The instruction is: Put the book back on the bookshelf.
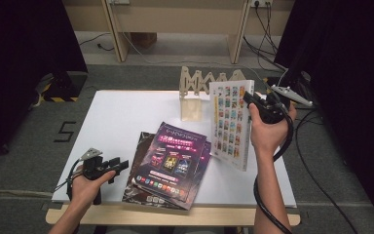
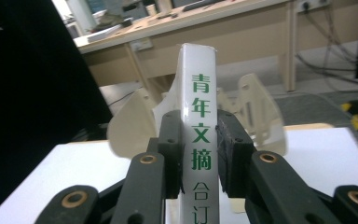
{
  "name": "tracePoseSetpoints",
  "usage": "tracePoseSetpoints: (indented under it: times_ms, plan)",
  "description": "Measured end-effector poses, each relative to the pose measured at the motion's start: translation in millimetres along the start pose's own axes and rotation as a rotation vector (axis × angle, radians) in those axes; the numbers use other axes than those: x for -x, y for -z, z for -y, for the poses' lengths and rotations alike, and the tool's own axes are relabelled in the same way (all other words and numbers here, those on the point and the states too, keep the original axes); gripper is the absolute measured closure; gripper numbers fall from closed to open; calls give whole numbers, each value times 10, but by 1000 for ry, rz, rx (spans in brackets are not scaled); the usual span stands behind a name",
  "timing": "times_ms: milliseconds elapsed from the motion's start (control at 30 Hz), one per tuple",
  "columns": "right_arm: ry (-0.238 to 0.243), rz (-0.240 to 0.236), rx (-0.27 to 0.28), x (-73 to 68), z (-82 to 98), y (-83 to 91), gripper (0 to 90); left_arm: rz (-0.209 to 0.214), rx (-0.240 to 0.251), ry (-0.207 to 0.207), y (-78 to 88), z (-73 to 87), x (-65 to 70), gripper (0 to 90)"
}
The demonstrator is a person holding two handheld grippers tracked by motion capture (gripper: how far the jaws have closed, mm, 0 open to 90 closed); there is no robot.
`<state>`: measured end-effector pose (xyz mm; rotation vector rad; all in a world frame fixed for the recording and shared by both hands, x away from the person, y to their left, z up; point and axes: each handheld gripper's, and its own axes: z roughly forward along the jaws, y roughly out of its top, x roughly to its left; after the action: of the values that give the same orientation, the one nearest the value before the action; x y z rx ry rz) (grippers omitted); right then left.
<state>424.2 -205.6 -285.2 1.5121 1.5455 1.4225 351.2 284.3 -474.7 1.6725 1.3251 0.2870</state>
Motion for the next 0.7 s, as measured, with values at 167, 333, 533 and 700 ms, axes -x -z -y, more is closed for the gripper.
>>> tracePoseSetpoints:
  times_ms: [167, 333, 533, 700]
  plan:
    - [26, 64, 11, 54, -35, -14, 743, -3, 0, -3, -1, 1, -6, 504]
    - [9, 65, 17, 82, -78, -19, 743, 1, 3, -2, -6, 5, 2, 506]
    - [28, 87, 28, 74, -144, -44, 743, 1, 5, -1, -5, 11, 1, 506]
    - [18, 114, 40, 90, -217, -62, 743, 1, 7, 3, -11, 16, -10, 507]
